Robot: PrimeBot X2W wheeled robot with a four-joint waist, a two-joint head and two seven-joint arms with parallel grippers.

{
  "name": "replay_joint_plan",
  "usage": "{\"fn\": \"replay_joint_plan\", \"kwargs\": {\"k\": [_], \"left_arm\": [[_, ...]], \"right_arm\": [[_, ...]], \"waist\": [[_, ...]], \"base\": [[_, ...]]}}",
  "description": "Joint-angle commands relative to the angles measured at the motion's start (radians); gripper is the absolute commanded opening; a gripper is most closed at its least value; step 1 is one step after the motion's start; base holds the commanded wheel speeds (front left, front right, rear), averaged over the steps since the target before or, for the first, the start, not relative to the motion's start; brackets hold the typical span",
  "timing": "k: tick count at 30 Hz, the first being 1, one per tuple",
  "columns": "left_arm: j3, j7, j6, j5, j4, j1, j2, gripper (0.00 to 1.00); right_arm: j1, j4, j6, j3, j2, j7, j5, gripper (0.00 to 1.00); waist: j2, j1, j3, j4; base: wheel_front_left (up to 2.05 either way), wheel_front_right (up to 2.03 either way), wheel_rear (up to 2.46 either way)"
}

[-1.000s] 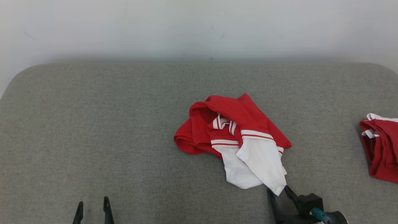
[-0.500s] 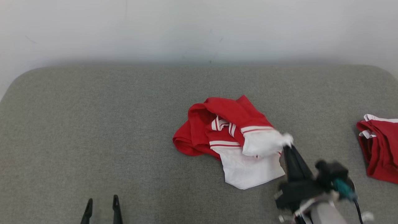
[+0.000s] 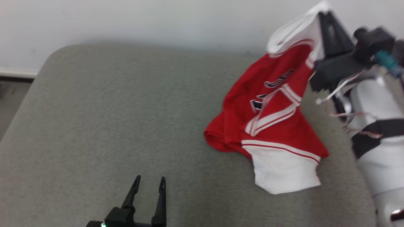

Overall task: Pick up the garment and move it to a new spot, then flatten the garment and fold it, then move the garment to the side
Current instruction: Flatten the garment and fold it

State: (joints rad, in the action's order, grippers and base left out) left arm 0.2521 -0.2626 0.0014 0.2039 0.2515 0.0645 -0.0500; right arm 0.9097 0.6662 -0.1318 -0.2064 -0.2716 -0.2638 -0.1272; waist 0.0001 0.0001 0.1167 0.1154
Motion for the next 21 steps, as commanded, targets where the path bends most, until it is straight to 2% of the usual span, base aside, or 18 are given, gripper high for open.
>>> {"fn": "replay_joint_plan", "kwargs": {"k": [1, 3, 5, 6, 7, 8, 9, 14, 18, 21], "left_arm": [[0.017, -0.003, 0.009, 0.013, 0.006, 0.009, -0.001, 1.0], [0.044, -0.003, 0.015, 0.024, 0.008, 0.005, 0.0, 1.0], [0.055, -0.003, 0.023, 0.038, 0.007, -0.002, -0.001, 1.0], [0.056, -0.003, 0.029, 0.044, 0.006, -0.008, -0.001, 1.0], [0.06, -0.003, 0.033, 0.049, 0.007, -0.013, 0.0, 1.0], [0.06, -0.003, 0.033, 0.049, 0.007, -0.013, 0.0, 1.0], [0.063, -0.003, 0.034, 0.053, 0.007, -0.016, 0.0, 1.0], [0.052, -0.003, 0.052, 0.072, 0.0, -0.021, 0.0, 1.0], [0.018, -0.003, 0.072, 0.081, -0.02, -0.023, 0.001, 1.0], [0.006, -0.003, 0.071, 0.073, -0.025, -0.016, 0.0, 1.0]], "right_arm": [[0.051, 0.038, 0.003, -0.012, -0.019, 0.0, 0.026, 0.0], [0.118, 0.095, 0.003, -0.021, -0.044, 0.0, 0.055, 0.0], [0.165, 0.168, 0.003, 0.015, -0.066, 0.0, 0.07, 0.0], [0.189, 0.208, 0.003, 0.037, -0.079, 0.002, 0.089, 0.05], [0.209, 0.251, 0.003, 0.062, -0.094, 0.013, 0.116, 0.37], [0.209, 0.251, 0.003, 0.062, -0.094, 0.013, 0.116, 0.37], [0.225, 0.295, 0.003, 0.093, -0.104, 0.033, 0.136, 1.0], [0.253, 0.401, 0.003, 0.216, -0.113, 0.03, 0.255, 1.0], [0.216, 0.434, 0.003, 0.288, -0.112, 0.009, 0.295, 1.0], [0.181, 0.434, 0.003, 0.304, -0.078, 0.0, 0.297, 1.0]], "waist": [[-0.0001, -0.0001, 0.065, 0.13], [-0.0001, -0.0001, 0.08, 0.179], [-0.0001, -0.0001, 0.095, 0.224], [-0.0001, -0.0001, 0.101, 0.24], [-0.0001, -0.0001, 0.107, 0.258], [-0.0001, -0.0001, 0.107, 0.258], [-0.0001, -0.0001, 0.112, 0.274], [-0.0001, -0.0001, 0.124, 0.306], [-0.0001, -0.0001, 0.114, 0.278], [-0.0001, -0.0001, 0.099, 0.243]], "base": [[0.0, 0.0, 0.0], [0.0, 0.0, 0.0], [0.0, 0.0, 0.0], [0.0, 0.0, 0.0], [0.0, 0.0, 0.0], [0.0, 0.0, 0.0], [0.0, 0.0, 0.0], [0.0, 0.0, 0.0], [0.0, 0.0, 0.0], [0.0, 0.0, 0.0]]}}
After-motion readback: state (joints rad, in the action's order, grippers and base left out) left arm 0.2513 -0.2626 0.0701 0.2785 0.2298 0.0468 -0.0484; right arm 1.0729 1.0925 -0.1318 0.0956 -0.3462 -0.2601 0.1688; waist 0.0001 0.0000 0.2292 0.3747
